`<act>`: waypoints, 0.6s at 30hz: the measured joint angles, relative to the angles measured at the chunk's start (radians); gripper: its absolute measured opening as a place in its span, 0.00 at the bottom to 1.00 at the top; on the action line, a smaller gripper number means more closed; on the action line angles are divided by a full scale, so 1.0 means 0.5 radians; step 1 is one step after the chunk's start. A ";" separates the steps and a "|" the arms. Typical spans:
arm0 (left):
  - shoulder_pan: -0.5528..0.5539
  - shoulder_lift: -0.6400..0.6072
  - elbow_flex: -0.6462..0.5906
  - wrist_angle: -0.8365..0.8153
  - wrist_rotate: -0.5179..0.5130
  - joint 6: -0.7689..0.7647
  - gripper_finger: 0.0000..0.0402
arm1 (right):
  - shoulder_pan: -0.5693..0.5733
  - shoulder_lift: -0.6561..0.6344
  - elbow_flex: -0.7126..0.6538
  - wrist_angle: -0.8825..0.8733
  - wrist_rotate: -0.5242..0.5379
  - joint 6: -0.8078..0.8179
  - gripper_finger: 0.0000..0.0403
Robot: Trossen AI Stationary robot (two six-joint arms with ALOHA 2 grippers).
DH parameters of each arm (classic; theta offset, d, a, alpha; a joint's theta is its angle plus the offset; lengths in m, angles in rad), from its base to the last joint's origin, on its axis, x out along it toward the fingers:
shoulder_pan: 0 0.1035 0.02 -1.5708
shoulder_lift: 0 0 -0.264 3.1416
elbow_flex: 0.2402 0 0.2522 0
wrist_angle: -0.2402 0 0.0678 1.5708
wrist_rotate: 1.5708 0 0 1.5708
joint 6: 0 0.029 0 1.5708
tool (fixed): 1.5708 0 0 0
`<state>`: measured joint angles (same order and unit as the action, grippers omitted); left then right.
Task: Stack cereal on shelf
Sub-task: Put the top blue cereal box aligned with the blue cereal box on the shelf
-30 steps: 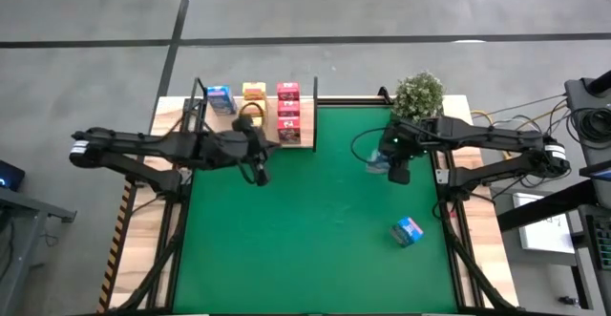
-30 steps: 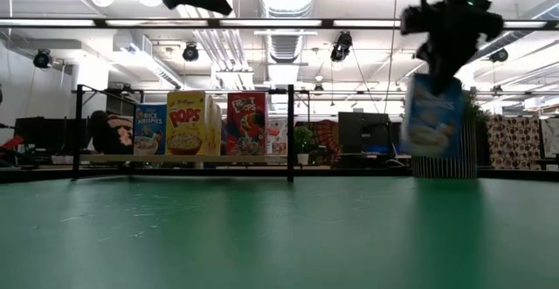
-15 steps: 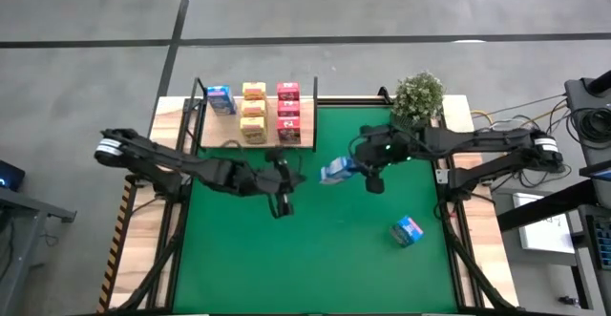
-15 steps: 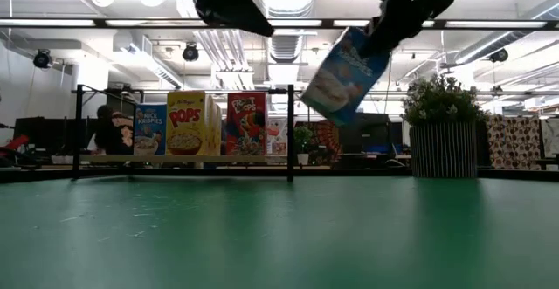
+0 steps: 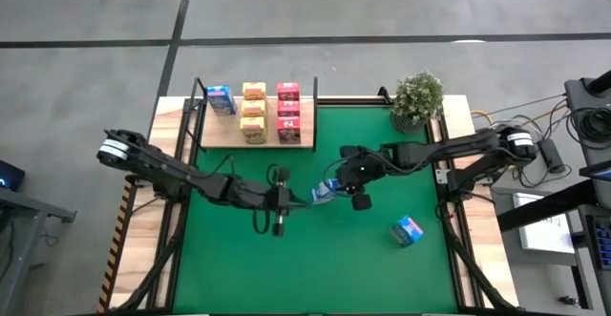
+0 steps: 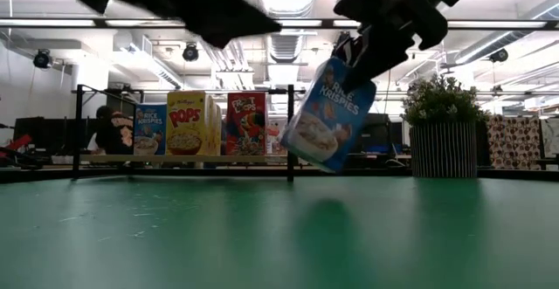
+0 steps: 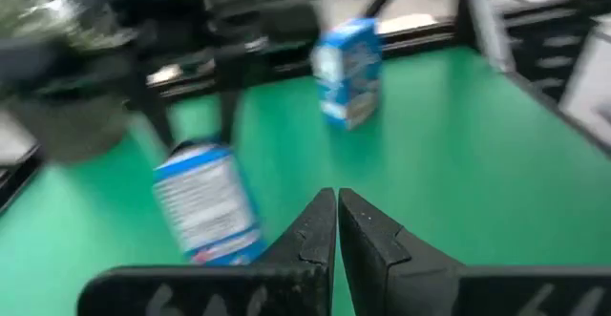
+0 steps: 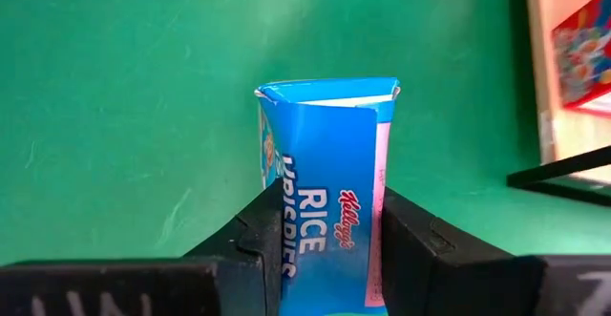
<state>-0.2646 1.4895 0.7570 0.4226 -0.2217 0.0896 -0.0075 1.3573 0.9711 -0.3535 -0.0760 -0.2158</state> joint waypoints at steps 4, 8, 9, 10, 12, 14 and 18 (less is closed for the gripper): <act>0.019 0.002 -0.143 0.202 -0.150 -0.146 0.02 | 0.003 0.072 0.057 0.009 0.013 0.014 0.28; 0.044 0.002 -0.215 0.289 -0.235 -0.311 0.09 | 0.007 0.146 0.127 0.039 0.081 0.015 0.28; 0.050 0.002 -0.226 0.292 -0.254 -0.351 0.12 | 0.007 0.166 0.150 0.036 0.096 0.015 0.28; 0.055 0.002 -0.238 0.294 -0.272 -0.386 0.15 | 0.010 0.180 0.171 0.041 0.101 0.015 0.28; 0.060 0.003 -0.255 0.291 -0.326 -0.435 0.23 | 0.014 0.210 0.206 0.039 0.100 0.012 0.28; 0.060 0.003 -0.265 0.288 -0.419 -0.468 0.31 | 0.015 0.240 0.242 0.039 0.101 0.011 0.28; 0.060 0.003 -0.265 0.286 -0.480 -0.482 0.51 | 0.015 0.279 0.291 0.023 0.102 0.009 0.29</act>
<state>-0.2345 1.4910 0.6243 0.5654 -0.4618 -0.1513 0.0002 1.4970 1.1166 -0.3418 -0.0251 -0.2112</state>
